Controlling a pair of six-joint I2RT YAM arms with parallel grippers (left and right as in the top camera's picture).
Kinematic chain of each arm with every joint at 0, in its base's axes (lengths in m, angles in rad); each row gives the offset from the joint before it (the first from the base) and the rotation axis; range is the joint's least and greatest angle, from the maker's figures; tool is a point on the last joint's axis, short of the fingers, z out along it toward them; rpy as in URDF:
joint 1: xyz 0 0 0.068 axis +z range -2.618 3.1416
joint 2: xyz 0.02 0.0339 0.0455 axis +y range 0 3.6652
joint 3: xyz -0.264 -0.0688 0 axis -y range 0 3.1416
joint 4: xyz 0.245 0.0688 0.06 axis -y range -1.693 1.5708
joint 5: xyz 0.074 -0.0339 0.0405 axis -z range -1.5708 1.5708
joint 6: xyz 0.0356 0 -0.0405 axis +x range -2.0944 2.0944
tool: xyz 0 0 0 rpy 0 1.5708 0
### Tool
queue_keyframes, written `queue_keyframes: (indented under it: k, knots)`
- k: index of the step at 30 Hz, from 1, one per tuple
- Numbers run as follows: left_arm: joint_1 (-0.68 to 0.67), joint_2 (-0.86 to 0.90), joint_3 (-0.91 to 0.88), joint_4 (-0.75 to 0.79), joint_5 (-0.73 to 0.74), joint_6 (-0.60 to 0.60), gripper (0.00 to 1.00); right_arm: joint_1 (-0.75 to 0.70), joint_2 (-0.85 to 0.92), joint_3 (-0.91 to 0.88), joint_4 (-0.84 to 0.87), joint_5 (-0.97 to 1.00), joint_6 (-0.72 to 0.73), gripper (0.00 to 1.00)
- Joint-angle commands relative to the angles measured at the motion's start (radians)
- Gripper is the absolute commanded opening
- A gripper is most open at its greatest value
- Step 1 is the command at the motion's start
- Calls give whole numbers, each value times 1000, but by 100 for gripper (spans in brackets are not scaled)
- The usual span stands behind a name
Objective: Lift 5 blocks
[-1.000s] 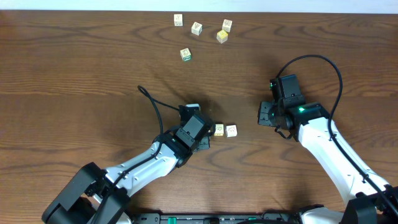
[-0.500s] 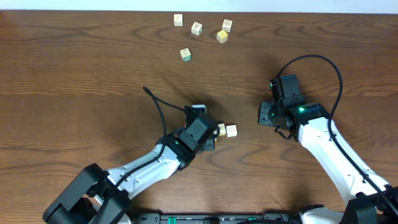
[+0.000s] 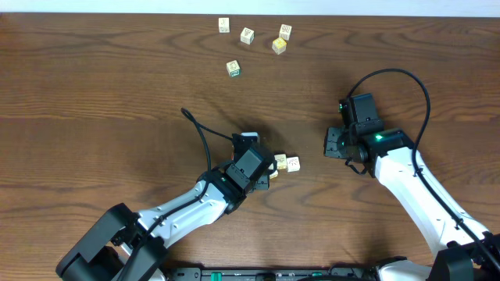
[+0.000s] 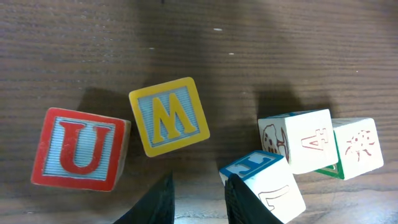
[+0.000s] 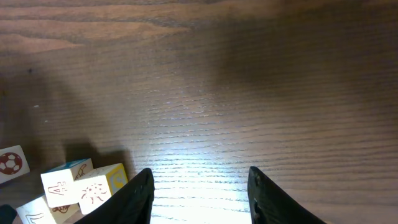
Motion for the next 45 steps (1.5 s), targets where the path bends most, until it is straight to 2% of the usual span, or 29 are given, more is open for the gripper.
queue_keyframes:
  k: [1,7,9,13,16,19,21,27,33,36,41,45]
  knots:
    - [0,0,5,-8,-31,14,28,7,-1,-1,0,13,1,46]
    - [0,-61,6,-27,-35,40,29,7,-1,-1,0,13,1,46]
    - [0,-92,6,-31,-35,42,24,7,-1,-1,0,13,1,43]
    - [0,-173,6,-46,-36,54,7,8,-1,-1,-1,-6,2,31]
    - [0,-237,6,-53,-37,105,7,8,-1,-1,-1,-41,2,13]
    - [2,-280,6,-72,-104,124,7,8,-1,-1,8,-49,3,1]
    - [16,-305,6,-102,-152,151,8,8,-1,-1,20,-83,5,1]
    - [103,-317,5,-134,-167,168,7,8,2,-1,66,-171,-6,1]
    - [235,-294,5,-167,-158,168,7,8,53,-1,82,-181,-6,1]
    - [288,-270,5,-198,-101,168,7,9,119,-1,92,-203,-6,1]
    - [310,-195,5,-224,-66,166,7,27,197,-1,124,-239,-6,1]
    - [310,-117,5,-224,-47,117,7,59,219,-1,126,-243,-6,1]
